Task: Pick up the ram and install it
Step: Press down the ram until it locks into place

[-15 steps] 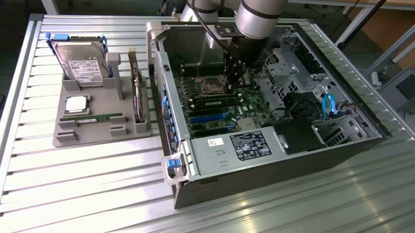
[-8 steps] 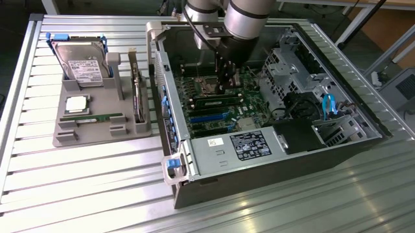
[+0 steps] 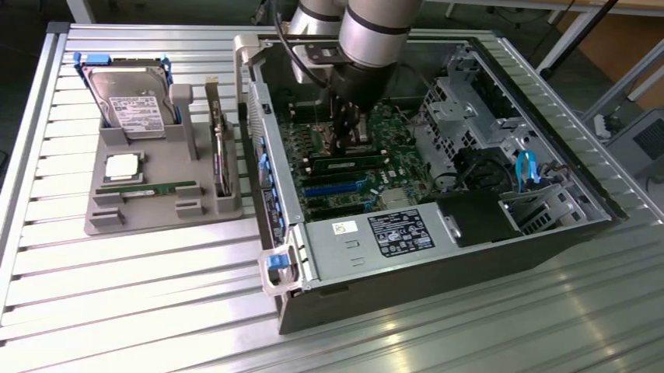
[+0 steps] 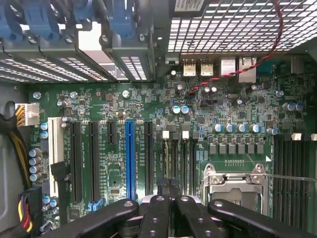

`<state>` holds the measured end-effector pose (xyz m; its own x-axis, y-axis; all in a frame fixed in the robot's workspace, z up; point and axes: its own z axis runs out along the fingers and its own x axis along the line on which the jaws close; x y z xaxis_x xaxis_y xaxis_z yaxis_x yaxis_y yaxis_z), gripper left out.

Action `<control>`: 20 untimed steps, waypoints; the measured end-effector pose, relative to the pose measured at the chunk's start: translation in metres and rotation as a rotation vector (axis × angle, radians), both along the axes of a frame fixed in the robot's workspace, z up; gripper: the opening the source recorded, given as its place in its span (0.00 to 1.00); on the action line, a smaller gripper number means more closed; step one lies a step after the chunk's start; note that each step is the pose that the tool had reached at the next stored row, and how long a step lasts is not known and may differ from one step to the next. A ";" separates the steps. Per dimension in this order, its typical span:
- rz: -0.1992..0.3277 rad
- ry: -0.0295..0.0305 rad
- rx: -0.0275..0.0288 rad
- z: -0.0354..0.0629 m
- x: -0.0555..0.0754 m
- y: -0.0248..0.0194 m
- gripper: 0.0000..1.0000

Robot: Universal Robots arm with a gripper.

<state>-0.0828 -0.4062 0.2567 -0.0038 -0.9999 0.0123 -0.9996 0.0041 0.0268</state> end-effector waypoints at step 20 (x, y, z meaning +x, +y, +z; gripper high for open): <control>0.000 -0.0011 0.0012 -0.0219 -0.004 -0.0003 0.09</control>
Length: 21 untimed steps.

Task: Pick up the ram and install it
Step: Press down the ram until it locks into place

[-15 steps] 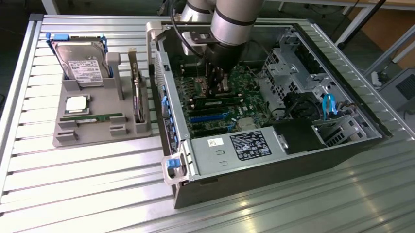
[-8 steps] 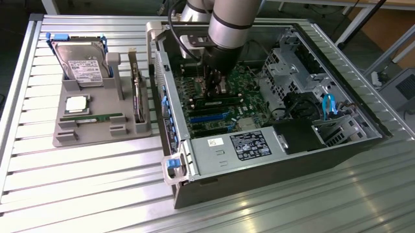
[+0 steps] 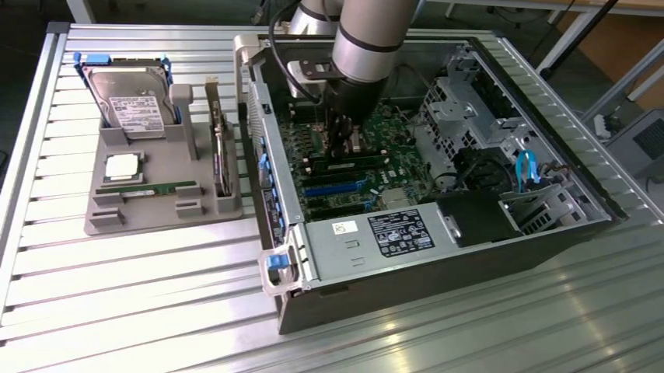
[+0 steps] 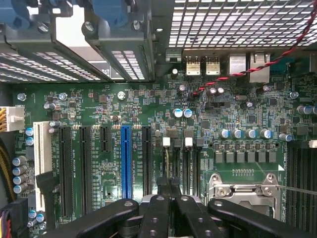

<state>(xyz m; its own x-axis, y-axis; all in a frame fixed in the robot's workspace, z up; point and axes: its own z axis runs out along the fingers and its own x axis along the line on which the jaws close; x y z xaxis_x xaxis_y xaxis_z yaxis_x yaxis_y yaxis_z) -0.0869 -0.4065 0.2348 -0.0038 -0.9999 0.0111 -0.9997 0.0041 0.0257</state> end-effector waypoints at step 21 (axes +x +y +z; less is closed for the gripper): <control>0.000 -0.0001 -0.0001 0.0124 0.000 -0.0012 0.09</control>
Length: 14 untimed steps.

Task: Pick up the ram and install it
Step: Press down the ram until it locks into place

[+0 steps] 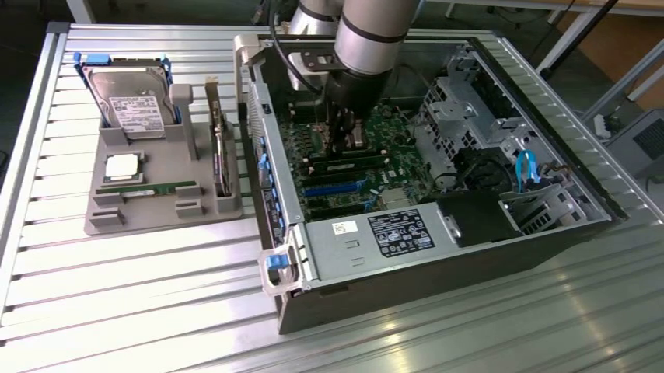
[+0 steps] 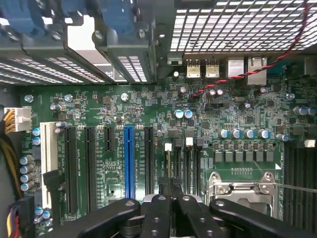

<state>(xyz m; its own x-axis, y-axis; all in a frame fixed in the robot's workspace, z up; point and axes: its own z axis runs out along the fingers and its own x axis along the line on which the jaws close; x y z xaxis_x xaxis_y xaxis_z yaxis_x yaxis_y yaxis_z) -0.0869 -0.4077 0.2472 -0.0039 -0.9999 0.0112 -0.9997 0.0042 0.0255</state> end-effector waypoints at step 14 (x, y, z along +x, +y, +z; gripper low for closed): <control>0.000 0.0000 -0.0145 0.0794 0.001 0.0000 0.09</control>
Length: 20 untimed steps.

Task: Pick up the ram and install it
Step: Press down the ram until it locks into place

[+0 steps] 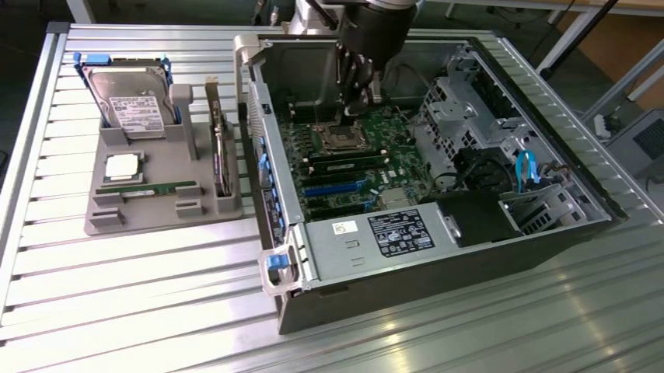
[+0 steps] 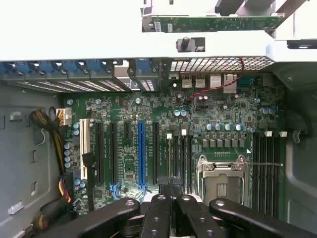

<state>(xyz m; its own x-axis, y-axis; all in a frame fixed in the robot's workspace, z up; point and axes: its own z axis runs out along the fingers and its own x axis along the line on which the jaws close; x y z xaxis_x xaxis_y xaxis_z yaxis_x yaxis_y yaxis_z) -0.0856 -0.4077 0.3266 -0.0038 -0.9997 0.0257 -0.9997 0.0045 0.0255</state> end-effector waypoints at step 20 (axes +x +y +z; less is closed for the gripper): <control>0.000 0.0003 -0.0075 0.0002 0.060 0.0000 0.09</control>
<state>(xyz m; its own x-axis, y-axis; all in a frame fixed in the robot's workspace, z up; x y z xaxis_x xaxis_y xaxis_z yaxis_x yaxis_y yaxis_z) -0.0254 -0.4077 0.3268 -0.0038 -0.9994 0.0332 -0.9997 0.0047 0.0258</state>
